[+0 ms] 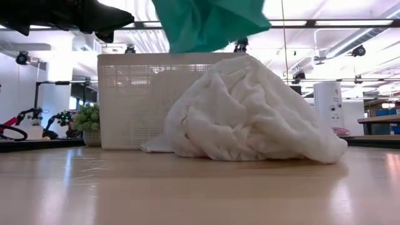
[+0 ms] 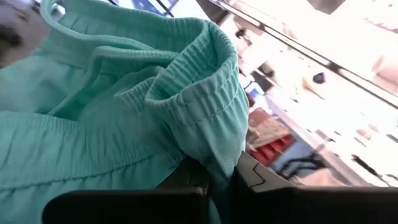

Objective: Sort clothes
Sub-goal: Put the green shorts into the white bin

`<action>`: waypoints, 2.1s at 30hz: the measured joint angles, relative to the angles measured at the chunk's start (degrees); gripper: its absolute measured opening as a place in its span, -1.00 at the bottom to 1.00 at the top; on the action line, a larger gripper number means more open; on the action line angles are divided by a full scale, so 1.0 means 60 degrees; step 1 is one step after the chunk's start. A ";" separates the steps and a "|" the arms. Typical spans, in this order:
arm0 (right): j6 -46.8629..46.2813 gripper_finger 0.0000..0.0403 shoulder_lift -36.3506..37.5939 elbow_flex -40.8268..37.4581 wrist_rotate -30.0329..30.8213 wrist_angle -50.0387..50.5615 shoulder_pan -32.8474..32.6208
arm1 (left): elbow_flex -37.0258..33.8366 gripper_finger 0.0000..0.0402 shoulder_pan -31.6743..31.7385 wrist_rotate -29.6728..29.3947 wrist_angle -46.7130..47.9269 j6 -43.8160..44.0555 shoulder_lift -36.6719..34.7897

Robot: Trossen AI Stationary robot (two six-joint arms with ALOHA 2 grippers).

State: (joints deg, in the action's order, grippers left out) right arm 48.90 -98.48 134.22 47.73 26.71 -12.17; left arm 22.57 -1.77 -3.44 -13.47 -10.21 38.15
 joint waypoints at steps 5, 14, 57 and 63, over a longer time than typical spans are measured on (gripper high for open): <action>-0.0250 -1.00 -0.0004 0.0041 -0.0561 -0.0006 0.1053 | 0.0000 -0.82 0.0000 0.0000 0.0000 0.0002 0.0000; -0.2144 -1.00 -0.0343 0.0050 -0.2721 0.0415 0.2985 | 0.0000 -0.82 0.0000 0.0000 0.0000 0.0002 0.0000; -0.6104 -0.96 -0.5940 0.0061 -0.7625 0.6559 0.5365 | 0.0000 -0.82 -0.0002 0.0000 0.0026 -0.0005 0.0004; -0.6932 -0.92 -0.6077 0.0061 -0.8204 0.6709 0.5410 | 0.0000 -0.82 0.0001 0.0000 0.0030 -0.0005 0.0004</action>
State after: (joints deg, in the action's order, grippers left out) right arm 7.31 -134.94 134.58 -1.49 66.96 20.29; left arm 22.57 -1.77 -3.44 -13.29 -10.24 38.17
